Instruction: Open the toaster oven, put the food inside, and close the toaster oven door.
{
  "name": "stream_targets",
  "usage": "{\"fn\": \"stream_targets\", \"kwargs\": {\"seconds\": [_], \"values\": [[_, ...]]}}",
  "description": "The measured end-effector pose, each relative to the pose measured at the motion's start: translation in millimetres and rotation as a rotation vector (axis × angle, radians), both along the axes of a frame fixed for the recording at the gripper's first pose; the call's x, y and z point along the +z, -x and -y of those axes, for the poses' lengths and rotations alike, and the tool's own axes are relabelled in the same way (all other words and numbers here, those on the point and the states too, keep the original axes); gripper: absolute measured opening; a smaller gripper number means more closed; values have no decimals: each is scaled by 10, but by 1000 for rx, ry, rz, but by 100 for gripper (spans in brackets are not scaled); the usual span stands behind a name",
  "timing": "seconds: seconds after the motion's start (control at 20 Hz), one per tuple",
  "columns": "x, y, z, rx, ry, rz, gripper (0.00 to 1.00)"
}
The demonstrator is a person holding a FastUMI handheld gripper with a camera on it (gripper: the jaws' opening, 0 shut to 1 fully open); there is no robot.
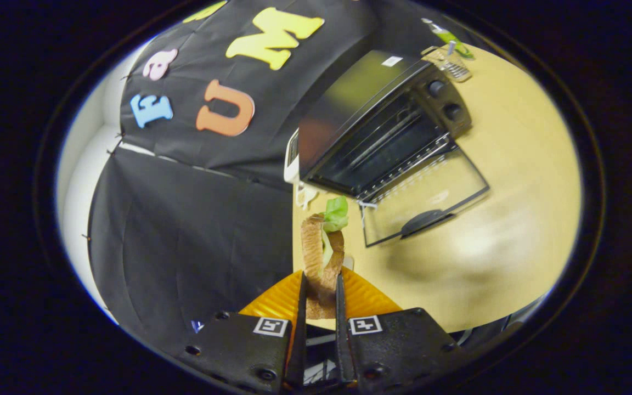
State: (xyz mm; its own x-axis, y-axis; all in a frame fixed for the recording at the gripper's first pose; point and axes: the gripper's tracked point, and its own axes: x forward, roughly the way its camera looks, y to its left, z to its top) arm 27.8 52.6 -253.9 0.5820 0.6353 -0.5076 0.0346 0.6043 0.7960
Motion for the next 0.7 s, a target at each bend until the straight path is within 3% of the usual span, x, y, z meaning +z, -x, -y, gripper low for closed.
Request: {"fn": "stream_targets", "kwargs": {"seconds": [0.3,0.7], "values": [[-281,-695,496,-260,-105,5,27],[-617,-1731,450,-511,-277,104,27]]}}
